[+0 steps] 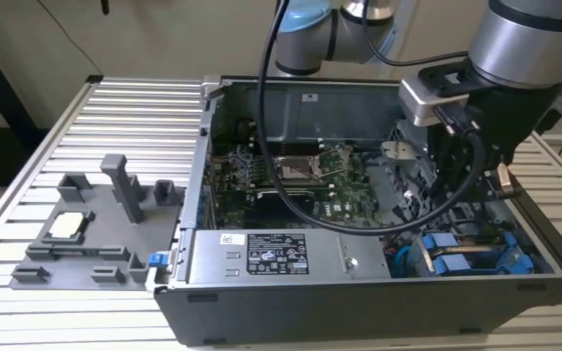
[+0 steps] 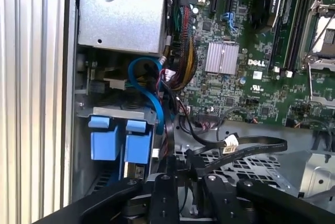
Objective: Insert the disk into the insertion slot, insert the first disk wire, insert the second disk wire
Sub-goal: 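Insert the second disk wire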
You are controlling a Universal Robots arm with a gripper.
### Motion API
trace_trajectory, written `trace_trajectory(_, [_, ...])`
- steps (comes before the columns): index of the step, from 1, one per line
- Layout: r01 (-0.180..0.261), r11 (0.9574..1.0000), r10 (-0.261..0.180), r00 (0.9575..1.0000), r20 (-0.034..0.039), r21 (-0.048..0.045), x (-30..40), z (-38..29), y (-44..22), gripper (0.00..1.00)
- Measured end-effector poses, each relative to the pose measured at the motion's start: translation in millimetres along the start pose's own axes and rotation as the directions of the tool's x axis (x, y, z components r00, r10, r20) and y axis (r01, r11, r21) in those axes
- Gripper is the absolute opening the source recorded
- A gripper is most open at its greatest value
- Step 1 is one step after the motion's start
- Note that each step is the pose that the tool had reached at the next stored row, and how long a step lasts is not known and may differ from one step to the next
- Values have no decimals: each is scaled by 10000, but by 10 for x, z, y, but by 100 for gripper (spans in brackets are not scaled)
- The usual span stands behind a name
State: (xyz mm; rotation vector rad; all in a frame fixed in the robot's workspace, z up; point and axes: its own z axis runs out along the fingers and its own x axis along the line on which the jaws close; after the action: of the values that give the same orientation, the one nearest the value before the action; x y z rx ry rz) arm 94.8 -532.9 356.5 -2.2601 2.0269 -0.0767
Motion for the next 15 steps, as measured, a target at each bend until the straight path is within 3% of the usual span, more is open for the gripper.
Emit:
trace_trajectory(1, [-9,10000,9,10000,80,16,1,1,1,20])
trace_trajectory(4, [-28,10000,27,9997,246,42,1,-1,5,20])
trace_trajectory(10, [-32,10000,31,9996,273,46,34,-2,10,16])
trace_trajectory(13, [-43,10000,41,9993,381,59,62,-3,12,16])
trace_trajectory(15, [-45,10000,42,9992,399,59,112,-5,16,16])
